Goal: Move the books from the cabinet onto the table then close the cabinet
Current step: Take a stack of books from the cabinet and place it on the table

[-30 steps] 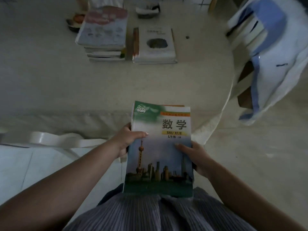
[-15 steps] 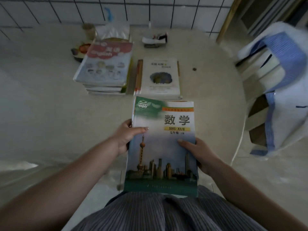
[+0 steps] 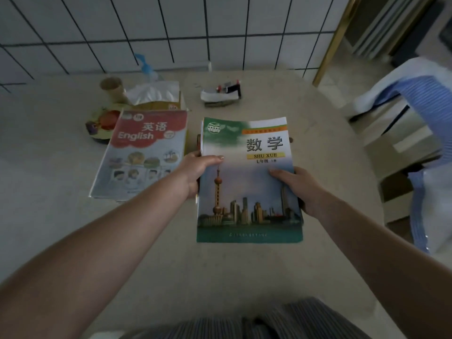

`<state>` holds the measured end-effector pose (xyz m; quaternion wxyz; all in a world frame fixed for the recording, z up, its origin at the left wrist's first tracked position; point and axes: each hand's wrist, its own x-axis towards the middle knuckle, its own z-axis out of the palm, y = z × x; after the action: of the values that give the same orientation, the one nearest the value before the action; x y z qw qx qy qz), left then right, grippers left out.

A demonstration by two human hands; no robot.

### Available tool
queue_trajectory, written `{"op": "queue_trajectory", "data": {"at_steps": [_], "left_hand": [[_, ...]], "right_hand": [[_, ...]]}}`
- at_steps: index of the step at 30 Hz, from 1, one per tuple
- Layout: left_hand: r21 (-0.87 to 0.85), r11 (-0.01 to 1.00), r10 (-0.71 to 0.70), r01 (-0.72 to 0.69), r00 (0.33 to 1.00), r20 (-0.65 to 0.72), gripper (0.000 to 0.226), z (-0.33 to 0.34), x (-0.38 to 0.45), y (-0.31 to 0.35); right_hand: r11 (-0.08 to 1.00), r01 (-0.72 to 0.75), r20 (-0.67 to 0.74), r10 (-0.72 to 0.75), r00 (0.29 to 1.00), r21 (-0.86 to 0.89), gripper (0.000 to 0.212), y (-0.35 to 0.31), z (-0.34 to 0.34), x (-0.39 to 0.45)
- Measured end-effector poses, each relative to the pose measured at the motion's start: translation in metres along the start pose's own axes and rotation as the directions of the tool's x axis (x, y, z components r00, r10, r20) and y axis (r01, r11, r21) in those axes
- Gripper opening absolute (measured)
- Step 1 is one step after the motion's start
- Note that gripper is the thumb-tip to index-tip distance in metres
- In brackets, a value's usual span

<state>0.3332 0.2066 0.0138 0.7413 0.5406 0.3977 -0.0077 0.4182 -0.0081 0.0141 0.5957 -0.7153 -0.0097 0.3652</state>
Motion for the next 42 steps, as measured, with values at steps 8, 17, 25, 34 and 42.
{"op": "queue_trajectory", "data": {"at_steps": [8,17,25,34,42], "left_hand": [[0.042,0.998,-0.045,0.051,0.991,-0.127,0.039,-0.003,0.065,0.03],[0.095,0.991,-0.071,0.09,0.981,-0.182,0.031,0.0,0.094,0.034],[0.133,0.987,-0.055,0.087,0.972,-0.23,0.033,0.001,0.097,0.025],[0.136,0.989,-0.021,0.058,0.965,-0.262,0.039,0.005,0.025,-0.046],[-0.129,0.988,-0.126,0.089,0.94,-0.316,0.053,0.004,0.022,-0.061]], "right_hand": [[0.986,-0.062,-0.019,0.059,0.998,-0.158,0.03,-0.026,0.015,0.086],[0.949,-0.075,-0.057,0.06,0.997,-0.305,0.032,-0.019,0.019,0.124],[0.691,0.025,-0.092,-0.132,0.987,-0.723,0.046,-0.01,0.005,0.128],[0.975,-0.02,-0.005,0.019,1.0,-0.22,0.046,0.037,0.002,0.084],[0.994,-0.105,0.036,0.105,0.994,-0.005,0.08,0.052,0.008,0.089]]}}
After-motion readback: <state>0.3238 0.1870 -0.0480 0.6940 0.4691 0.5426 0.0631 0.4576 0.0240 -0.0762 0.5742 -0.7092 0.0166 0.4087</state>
